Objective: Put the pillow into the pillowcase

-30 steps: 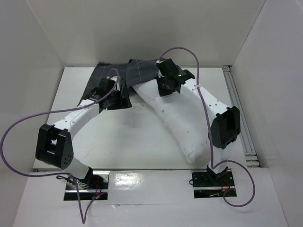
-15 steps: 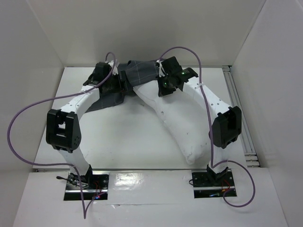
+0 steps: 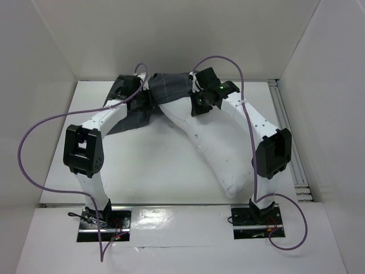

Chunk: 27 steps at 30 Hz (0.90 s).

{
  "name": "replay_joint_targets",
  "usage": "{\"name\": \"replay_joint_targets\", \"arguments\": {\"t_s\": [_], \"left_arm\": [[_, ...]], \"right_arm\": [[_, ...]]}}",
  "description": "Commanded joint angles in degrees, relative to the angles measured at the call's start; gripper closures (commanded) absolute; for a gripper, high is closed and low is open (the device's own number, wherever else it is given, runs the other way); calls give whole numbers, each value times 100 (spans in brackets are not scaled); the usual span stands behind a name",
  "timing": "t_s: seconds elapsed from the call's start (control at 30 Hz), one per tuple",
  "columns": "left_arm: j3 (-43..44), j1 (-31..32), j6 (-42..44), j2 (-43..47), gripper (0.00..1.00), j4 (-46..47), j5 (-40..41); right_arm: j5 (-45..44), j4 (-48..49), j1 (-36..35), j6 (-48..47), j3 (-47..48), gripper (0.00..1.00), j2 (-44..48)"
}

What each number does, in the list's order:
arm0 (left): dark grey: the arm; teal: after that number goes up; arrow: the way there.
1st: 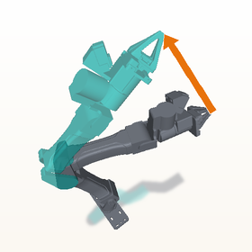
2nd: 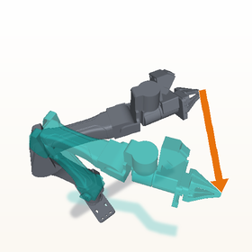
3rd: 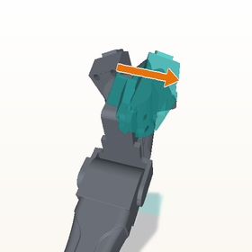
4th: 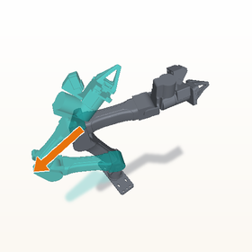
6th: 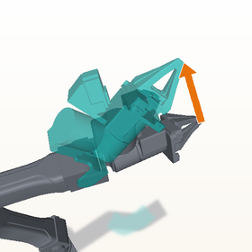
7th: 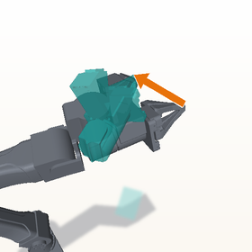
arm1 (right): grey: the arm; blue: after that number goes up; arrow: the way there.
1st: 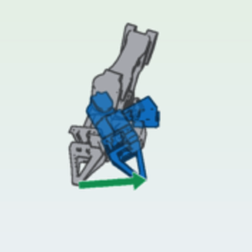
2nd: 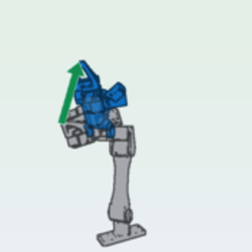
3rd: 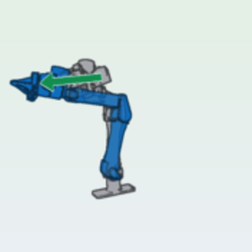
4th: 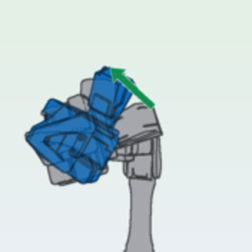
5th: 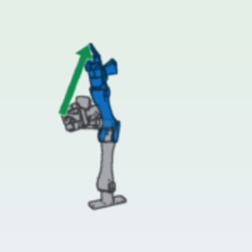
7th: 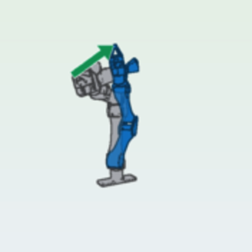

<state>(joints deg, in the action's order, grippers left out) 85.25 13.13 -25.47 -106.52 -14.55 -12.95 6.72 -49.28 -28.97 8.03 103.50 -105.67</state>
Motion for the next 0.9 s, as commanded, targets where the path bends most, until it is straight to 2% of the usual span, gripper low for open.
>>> {"name": "replay_joint_targets", "arguments": {"t_s": [0.0,0.03,0.07,0.17,0.23,0.27,0.3,0.37,0.4,0.43,0.47,0.5,0.57,0.6,0.63,0.7,0.73,0.87], "left_arm": [[264,-12,218,-36,87,57,179],[325,-12,218,17,96,-4,127],[395,-12,218,17,100,-4,126],[597,163,280,201,100,-153,-66],[834,260,333,255,100,-250,-225],[1383,365,333,315,100,-372,-487],[1754,418,333,316,100,-713,-620],[2571,620,333,255,100,-1119,-944],[3245,691,333,255,100,-1434,-1033],[3426,744,333,255,100,-1524,-1147],[3428,814,272,324,100,-1525,-1409],[3149,814,167,421,100,-1525,-1560],[2509,867,79,745,100,-1463,-1946],[1678,919,26,869,100,-1359,-2009],[1261,972,-79,983,100,-1271,-2010],[209,973,-185,1361,100,-1051,-2062],[-33,973,-247,1484,100,-1050,-2062],[-316,973,-247,1845,100,-1050,-1905]], "right_arm": [[216,41,93,102,303,100,407],[216,102,93,102,302,100,407],[277,155,93,102,250,100,407],[277,217,93,224,319,100,328],[147,191,146,225,792,100,179],[23,95,146,225,1116,100,-74],[-117,-46,224,225,2033,100,-233],[-197,-520,225,225,3057,100,-550],[-197,-669,225,164,3845,100,-839],[-197,-880,225,164,4027,100,-928],[-197,-882,138,164,3950,100,-929],[-197,-778,68,224,3149,100,-808],[-390,46,-275,435,1821,100,-474],[-391,380,-345,697,1187,100,-211],[-234,897,-398,865,180,100,-148],[-154,1261,-451,1277,-495,100,-78],[-101,1550,-504,1375,-942,100,-77],[-249,1693,-355,1570,-824,100,-15]]}}
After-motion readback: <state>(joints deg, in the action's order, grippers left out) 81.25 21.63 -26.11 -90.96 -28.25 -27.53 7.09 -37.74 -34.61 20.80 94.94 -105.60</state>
